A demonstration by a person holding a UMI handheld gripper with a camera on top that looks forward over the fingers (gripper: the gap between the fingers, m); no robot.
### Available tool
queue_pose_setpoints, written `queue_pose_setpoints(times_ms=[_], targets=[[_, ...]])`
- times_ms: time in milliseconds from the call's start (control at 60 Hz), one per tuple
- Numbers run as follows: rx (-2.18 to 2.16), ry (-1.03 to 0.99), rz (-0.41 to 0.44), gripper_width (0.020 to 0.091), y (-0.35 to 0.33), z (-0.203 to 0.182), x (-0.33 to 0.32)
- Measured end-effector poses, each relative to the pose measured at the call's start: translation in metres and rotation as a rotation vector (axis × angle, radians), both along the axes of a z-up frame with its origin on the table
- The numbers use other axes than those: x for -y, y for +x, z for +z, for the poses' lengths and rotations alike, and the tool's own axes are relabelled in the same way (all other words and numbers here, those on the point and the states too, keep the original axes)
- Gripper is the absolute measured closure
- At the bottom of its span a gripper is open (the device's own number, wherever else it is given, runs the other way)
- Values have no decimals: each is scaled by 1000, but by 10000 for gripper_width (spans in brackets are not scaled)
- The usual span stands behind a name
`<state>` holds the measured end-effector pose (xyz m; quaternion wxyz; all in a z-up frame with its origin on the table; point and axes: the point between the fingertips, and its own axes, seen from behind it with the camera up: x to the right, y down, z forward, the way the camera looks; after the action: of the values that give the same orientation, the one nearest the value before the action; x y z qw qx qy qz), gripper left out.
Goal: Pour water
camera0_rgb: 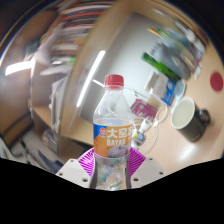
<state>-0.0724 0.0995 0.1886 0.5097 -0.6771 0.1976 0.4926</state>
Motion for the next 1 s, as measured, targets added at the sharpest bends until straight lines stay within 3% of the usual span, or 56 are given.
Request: queue_pose_setpoints(times_ms=[67,233,583,800,933,1000], targets=[[-237,-104,51,708,4,-5,-10],[-552,-240,72,709,16,-24,-28],[-966,-305,121,708,26,6,-34],[-867,-272,152,709,28,7,-27],[-544,-71,177,709,40,48,-11],[-319,70,130,707,65,79,-3]])
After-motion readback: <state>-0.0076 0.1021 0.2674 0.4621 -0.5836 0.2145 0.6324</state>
